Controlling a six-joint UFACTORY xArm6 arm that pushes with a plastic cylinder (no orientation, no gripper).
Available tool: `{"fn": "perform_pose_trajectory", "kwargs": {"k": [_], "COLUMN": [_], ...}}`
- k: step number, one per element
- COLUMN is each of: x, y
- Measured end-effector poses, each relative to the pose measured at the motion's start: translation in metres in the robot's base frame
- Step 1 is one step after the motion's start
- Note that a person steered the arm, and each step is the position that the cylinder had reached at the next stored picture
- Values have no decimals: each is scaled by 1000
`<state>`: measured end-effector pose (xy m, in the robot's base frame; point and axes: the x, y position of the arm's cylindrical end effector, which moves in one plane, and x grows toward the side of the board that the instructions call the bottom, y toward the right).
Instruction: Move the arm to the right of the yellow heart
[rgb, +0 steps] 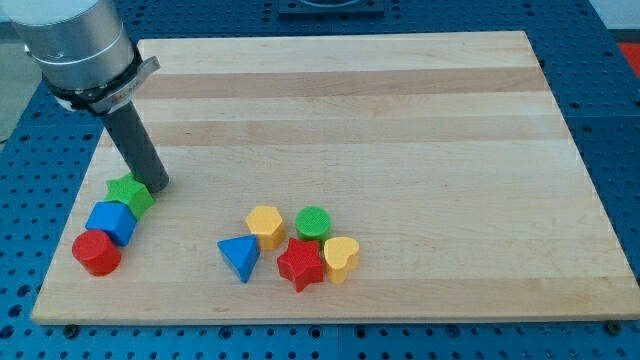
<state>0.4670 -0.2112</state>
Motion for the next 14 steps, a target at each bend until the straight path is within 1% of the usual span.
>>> {"fn": "perform_pose_trajectory", "kwargs": {"k": [3, 5, 6, 7, 9, 10, 11, 12, 13, 14], "x": [1, -8, -12, -31, -40, -41, -8, 86, 146, 106], "y": [1, 66, 73, 74, 78, 134, 246, 315, 265, 259]}}
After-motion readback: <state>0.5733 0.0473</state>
